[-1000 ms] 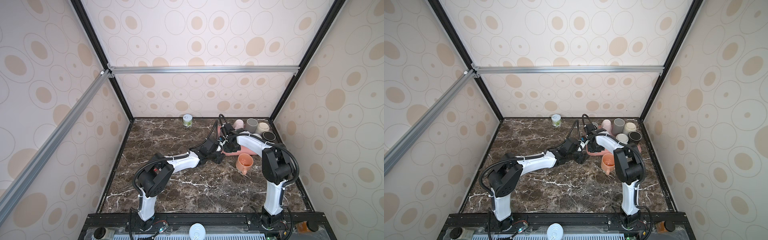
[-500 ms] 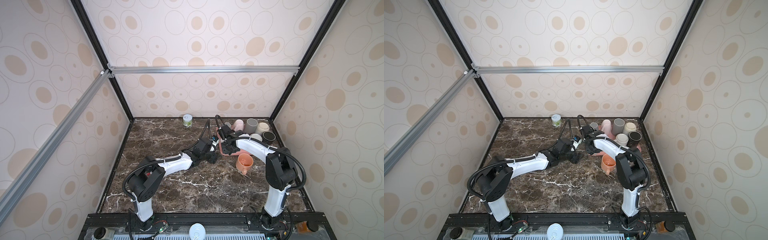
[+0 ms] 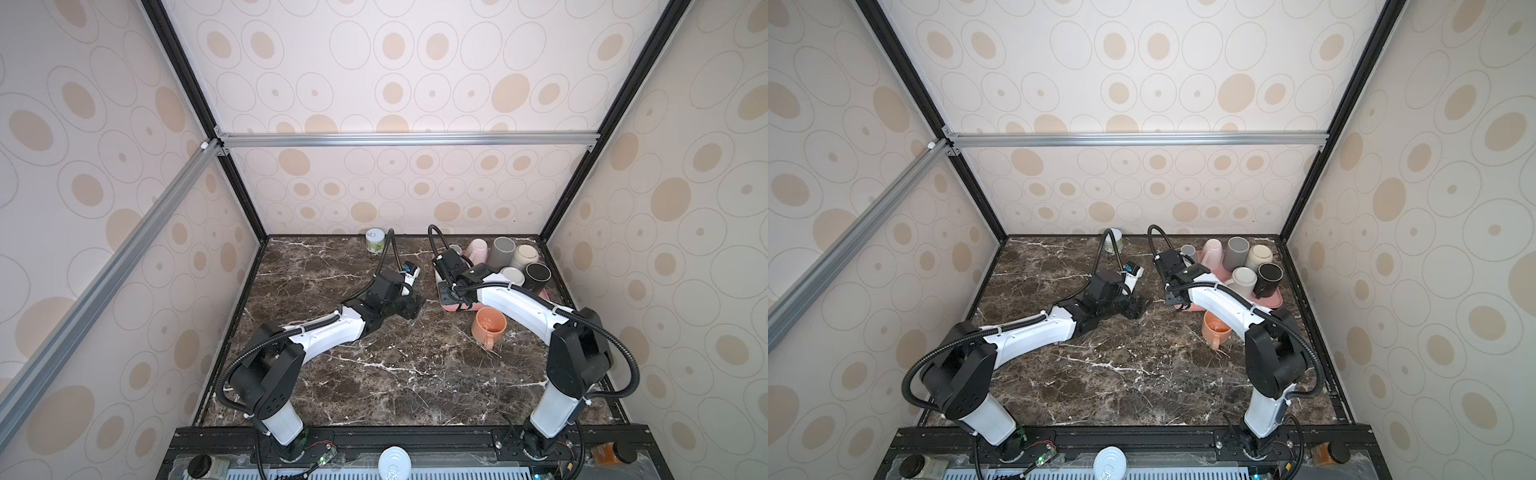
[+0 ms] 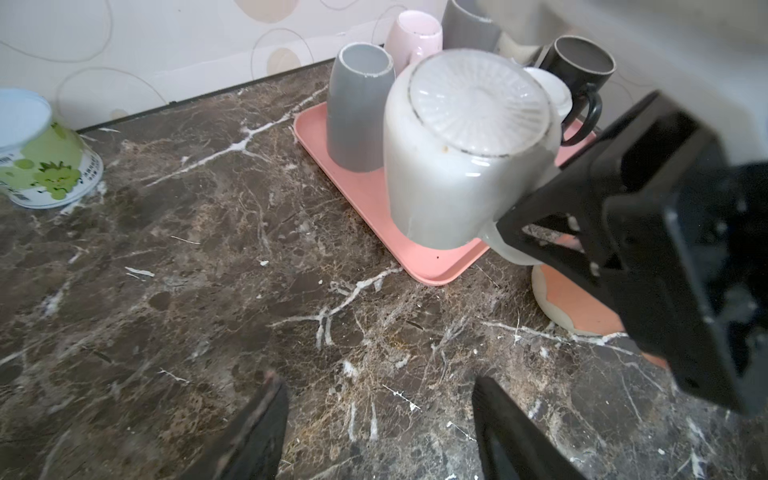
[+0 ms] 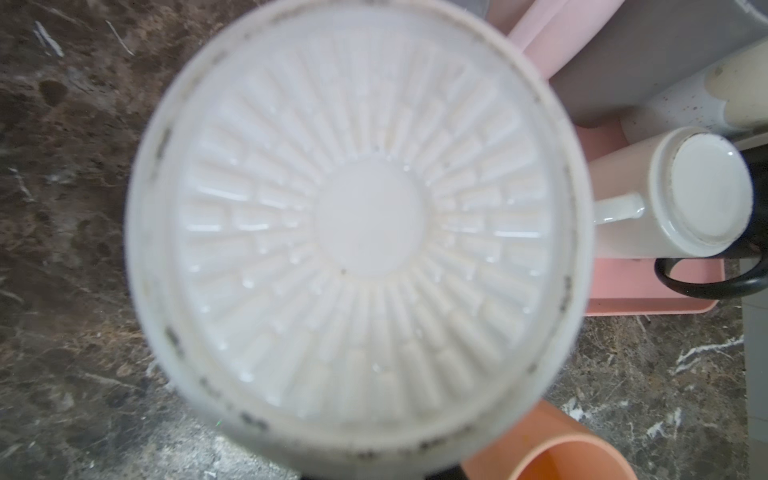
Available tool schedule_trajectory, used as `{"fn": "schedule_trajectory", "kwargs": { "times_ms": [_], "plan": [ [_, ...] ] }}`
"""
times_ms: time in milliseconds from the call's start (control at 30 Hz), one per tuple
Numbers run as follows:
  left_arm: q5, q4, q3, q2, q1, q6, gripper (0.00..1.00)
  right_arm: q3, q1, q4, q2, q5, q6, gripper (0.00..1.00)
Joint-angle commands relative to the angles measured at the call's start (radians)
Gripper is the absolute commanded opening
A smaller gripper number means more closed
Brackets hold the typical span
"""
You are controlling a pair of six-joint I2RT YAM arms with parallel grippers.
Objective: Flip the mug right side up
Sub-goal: 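Carry the white mug toward the left gripper while the left gripper approaches it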
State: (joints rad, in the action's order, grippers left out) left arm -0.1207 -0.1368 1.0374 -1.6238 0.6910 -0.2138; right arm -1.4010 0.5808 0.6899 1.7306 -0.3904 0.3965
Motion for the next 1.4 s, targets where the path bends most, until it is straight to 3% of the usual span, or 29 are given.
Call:
{"fn": "schedule_trajectory", "kwargs": {
  "times_ms": [0,233,500,800,1200,1367],
  "plan": [
    [-0.001,-0.028,-0.022,0.066,-0.037,-0.022,0.71,0.013,0.026,-0.082,-0.082,-0.003,0.035,0.0],
    [-0.125,-0.079,-0.086,0.147,-0.15,-0.117,0.73,0.117,0.029,-0.191,-0.188,0.171,0.13,0.0],
    [-0.404,-0.216,-0.135,0.205,-0.267,-0.279,0.74,0.244,0.03,-0.317,-0.305,0.359,0.242,0.0],
    [-0.613,-0.568,-0.249,0.174,-0.294,-0.567,0.72,0.307,0.03,-0.534,-0.345,0.557,0.364,0.0],
    [-0.751,-0.671,-0.294,0.166,-0.3,-0.64,0.74,0.319,0.028,-0.709,-0.357,0.67,0.461,0.0],
    [-0.79,-0.818,-0.323,0.159,-0.3,-0.734,0.73,0.331,0.03,-0.747,-0.358,0.728,0.487,0.0]
  ]
}}
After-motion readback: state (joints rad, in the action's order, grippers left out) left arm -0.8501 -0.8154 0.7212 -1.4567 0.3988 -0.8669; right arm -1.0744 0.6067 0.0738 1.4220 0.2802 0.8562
